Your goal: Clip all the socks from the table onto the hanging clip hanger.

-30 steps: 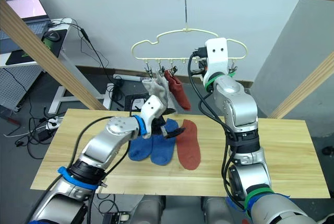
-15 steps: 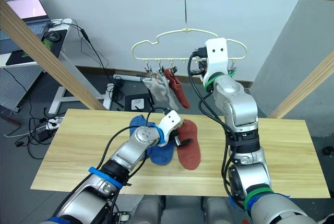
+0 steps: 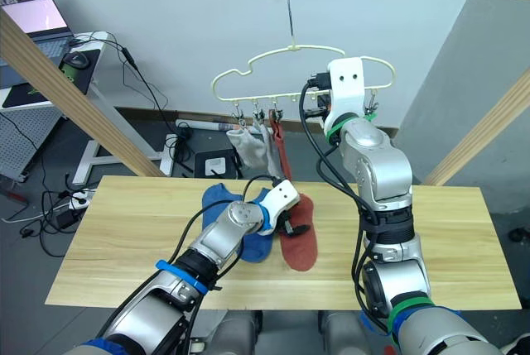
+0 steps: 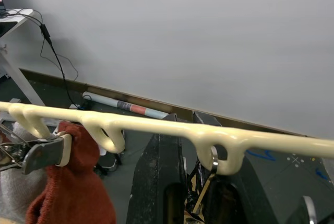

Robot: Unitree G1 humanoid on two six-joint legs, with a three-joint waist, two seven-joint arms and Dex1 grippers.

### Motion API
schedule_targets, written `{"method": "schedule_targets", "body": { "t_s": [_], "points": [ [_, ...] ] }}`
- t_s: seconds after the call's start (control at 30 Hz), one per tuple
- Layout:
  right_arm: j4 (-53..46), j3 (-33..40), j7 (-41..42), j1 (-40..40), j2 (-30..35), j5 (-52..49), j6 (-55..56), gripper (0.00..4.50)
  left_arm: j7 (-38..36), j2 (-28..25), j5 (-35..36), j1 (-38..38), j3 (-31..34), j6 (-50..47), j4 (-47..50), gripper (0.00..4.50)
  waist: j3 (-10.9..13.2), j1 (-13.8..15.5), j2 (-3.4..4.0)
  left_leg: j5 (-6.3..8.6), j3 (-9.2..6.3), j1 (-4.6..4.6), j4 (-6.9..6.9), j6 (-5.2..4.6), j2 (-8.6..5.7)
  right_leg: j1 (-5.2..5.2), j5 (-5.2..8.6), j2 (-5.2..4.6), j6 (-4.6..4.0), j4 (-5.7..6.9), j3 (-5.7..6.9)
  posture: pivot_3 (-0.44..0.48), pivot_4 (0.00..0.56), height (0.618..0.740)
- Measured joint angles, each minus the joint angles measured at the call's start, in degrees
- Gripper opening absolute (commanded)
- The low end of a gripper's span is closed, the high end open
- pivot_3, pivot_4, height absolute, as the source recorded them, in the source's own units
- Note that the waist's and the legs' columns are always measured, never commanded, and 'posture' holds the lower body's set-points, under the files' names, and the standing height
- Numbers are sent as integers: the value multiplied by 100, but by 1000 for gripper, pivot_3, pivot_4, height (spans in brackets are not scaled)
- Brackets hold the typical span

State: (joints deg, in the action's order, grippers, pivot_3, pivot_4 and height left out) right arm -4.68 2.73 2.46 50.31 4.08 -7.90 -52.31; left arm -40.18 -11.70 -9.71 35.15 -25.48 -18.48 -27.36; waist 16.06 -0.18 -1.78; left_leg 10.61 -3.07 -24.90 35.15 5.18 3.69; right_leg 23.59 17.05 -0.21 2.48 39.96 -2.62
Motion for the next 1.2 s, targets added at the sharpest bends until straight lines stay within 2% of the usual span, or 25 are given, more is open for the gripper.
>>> {"method": "schedule_targets", "body": {
  "t_s": [0.23, 0.5, 0.77, 0.93, 1.2],
  "points": [
    [-14, 1, -2, 0, 2, -1, -50, 22, -61, 49, 4, 1, 15, -24, -23, 697, 0, 0, 0, 0, 0, 0, 0, -1, 0, 0, 0, 0, 0, 0, 0, 64, 239, 740],
    [-52, 2, 19, 0, -18, -23, -128, 22, -219, 80, 330, -26, 379, -143, 56, 697, 0, 1, 0, -1, 0, 0, 0, -1, 0, 0, 0, 0, 0, 0, 1, 73, 238, 740],
    [-230, 127, -10, 0, -191, -227, -484, 22, -314, 308, 1412, 51, 1363, -872, 1058, 697, 0, 0, 0, -1, -1, -2, 0, -1, 0, 0, 0, -1, 0, 0, 2, 69, 242, 740],
    [-367, 305, -105, 0, -280, -253, -665, 22, -170, 389, 1813, 199, 1731, -1293, 1496, 697, 0, -1, 0, -1, -2, -1, 0, -1, 0, 0, 0, -1, 0, 0, 1, 70, 242, 740],
    [-430, 500, -190, 7, -421, -419, -951, 22, 100, 543, 2102, 569, 1914, -1501, 1691, 697, 0, 1, 0, -1, -2, -1, 0, 0, 0, -2, 0, -1, 0, -2, 2, 70, 242, 740]
  ]
}}
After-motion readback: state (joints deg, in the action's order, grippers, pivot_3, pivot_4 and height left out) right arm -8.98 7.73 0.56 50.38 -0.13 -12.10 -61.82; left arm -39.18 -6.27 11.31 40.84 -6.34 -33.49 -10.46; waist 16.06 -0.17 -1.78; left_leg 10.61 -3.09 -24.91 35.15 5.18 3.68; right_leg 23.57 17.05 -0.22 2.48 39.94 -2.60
